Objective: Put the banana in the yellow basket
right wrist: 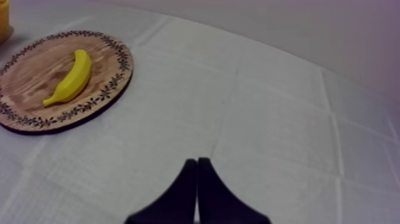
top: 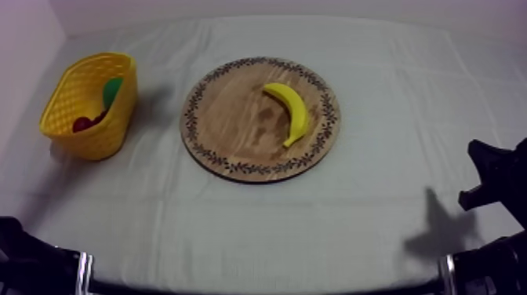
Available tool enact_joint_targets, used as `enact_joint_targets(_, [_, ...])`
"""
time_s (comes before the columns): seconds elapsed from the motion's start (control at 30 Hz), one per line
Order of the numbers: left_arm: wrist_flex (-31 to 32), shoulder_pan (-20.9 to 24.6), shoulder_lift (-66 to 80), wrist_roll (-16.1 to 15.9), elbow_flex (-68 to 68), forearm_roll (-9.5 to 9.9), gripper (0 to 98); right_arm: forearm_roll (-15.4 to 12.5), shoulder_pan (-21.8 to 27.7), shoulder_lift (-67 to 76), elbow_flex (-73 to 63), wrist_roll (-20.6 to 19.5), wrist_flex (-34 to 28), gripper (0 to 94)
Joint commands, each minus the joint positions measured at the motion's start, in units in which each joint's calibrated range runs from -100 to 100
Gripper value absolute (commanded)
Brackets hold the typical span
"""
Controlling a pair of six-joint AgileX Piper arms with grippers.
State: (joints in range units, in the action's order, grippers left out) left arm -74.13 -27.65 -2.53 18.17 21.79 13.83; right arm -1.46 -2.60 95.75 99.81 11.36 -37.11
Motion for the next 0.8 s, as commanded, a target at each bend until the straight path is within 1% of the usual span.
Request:
enact_joint_targets(0.0, [0.11, -1.61, -3.08, 1.58, 0.06, 0.9, 0.0, 0.02, 0.0, 0.0, -0.03, 0.0, -0.06, 0.3])
enact_joint_targets(0.07, [0.27, -2.64, -5.46, 2.81, 0.13, 1.77, 0.0, 0.02, 0.0, 0.0, -0.03, 0.0, -0.06, 0.3])
enact_joint_targets(0.17, [0.49, -3.88, -9.01, 4.51, 0.27, 2.57, 0.0, 0.02, 0.0, 0.0, -0.03, 0.0, -0.06, 0.3])
enact_joint_targets(0.23, [0.32, -4.58, -11.31, 5.61, 0.68, 2.77, 0.3, 0.02, 0.0, 0.0, -0.03, 0.0, -0.06, 0.3])
enact_joint_targets(0.5, [-0.8, -7.91, -19.12, 10.1, 2.18, 3.67, 7.4, 0.02, 0.0, 0.0, -0.03, 0.0, -0.06, 0.3])
enact_joint_targets(0.63, [-0.78, -9.68, -22.53, 11.53, 2.6, 4.17, 3.9, 0.02, 0.0, 0.0, -0.03, 0.0, -0.06, 0.3])
enact_joint_targets(0.77, [-0.75, -10.48, -26.17, 12.64, 4.05, 4.14, 1.0, 0.02, 0.0, 0.0, -0.03, 0.0, -0.06, 0.3])
